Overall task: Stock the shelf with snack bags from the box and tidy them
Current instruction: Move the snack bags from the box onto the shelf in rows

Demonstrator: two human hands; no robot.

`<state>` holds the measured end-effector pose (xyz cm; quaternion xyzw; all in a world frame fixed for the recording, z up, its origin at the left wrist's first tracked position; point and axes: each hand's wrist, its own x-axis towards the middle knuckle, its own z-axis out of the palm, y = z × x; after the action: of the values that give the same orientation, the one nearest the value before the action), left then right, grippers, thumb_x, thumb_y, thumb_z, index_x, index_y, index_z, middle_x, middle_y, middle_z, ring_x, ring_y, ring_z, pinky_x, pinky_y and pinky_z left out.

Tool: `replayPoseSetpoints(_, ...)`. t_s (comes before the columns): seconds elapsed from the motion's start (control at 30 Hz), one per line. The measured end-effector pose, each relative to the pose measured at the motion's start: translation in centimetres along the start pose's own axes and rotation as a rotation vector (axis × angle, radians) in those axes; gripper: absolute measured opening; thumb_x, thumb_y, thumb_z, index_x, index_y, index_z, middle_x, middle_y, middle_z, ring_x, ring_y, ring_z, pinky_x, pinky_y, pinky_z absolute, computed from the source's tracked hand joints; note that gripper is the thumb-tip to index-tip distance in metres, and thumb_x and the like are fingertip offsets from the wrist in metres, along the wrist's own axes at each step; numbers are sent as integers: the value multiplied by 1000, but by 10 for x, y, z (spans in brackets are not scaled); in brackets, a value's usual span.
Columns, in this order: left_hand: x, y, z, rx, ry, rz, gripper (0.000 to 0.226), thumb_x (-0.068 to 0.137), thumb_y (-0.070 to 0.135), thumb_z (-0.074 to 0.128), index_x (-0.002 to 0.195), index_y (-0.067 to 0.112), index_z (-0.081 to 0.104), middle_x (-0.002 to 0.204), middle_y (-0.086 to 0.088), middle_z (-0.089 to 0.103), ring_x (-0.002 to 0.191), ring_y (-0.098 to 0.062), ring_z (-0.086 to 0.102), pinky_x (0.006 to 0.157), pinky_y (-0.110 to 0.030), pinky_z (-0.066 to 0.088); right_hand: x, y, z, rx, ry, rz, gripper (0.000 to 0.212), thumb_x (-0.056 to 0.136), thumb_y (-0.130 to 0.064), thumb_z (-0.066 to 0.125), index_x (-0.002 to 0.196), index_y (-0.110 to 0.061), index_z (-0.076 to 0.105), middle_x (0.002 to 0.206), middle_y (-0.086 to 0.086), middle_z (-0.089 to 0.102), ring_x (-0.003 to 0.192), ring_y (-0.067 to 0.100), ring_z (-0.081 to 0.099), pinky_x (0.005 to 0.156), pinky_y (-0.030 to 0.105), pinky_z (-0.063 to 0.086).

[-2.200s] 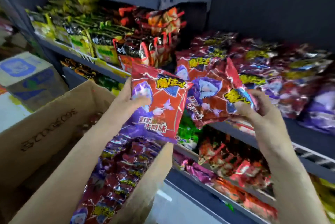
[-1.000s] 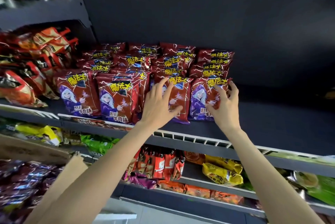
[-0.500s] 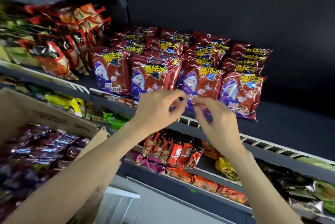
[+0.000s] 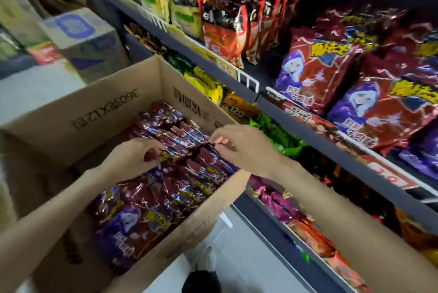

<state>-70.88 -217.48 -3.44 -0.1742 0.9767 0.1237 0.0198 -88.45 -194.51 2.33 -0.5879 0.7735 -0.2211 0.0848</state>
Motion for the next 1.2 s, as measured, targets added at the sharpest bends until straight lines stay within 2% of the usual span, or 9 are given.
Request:
replayPoseSetpoints(0.07,-3,-35,14,71,-120,-96,38,84,35,64,121,28,58,119,2,60,112,-20,57,85,-34,50,40,-2,27,-51,-141,-1,23,95,-25,51,115,-21,62,117,-3,63,109,15,56,85,33,44)
replayPoseSetpoints(0.17,1,-67,30,111,-217,-117,47,86,41,60,130,30,48,125,0,55,113,-20,53,85,-33,48,90,0,71,-129,-291,11,28,94,-25,52,120,-16,57,122,3,61,116,22,53,90,39,47)
replayPoseSetpoints(0.37,31,-107,70,161,-123,-77,62,85,33,60,141,18,37,140,-8,41,128,-27,40,100,-33,37,151,8,148,-286,-506,73,28,93,-30,55,108,-6,53,108,13,62,103,31,58,76,38,47)
replayPoseSetpoints(0.47,55,-121,92,91,-116,-101,72,82,29,64,144,15,30,142,-10,37,127,-29,39,100,-34,37,167,13,175,-357,-588,100,36,92,-40,55,108,-7,53,110,12,61,102,30,59,76,37,44)
replayPoseSetpoints(0.6,77,-130,119,17,-147,-150,86,76,30,70,146,16,23,143,-10,33,130,-29,34,102,-39,37,172,15,206,-536,-538,136,66,84,-58,56,125,-8,49,126,11,53,117,29,49,98,42,36)
replayPoseSetpoints(0.73,85,-141,123,126,-87,-162,81,78,23,66,146,18,22,143,-10,30,134,-29,25,102,-45,34,170,12,228,-652,-455,96,80,81,-63,55,134,-6,38,134,14,40,123,31,38,101,42,32)
replayPoseSetpoints(0.9,90,-162,121,169,-31,-118,78,77,6,60,145,20,25,141,-12,35,132,-31,31,105,-47,32,171,7,240,-630,-443,99,71,82,-57,59,135,-14,38,142,16,27,129,35,29,106,48,27)
replayPoseSetpoints(1.07,94,-169,124,137,-117,-118,93,78,6,65,149,21,7,139,-9,39,125,-26,41,104,-41,33,169,1,243,-515,-431,154,63,83,-42,66,130,-8,41,137,15,31,121,34,35,100,43,36)
replayPoseSetpoints(1.2,90,-178,128,237,-137,-33,102,78,11,68,150,20,-4,137,-7,40,123,-24,39,104,-39,30,168,2,242,-475,-417,261,70,79,-44,71,128,-4,42,133,14,34,119,30,37,96,39,41)
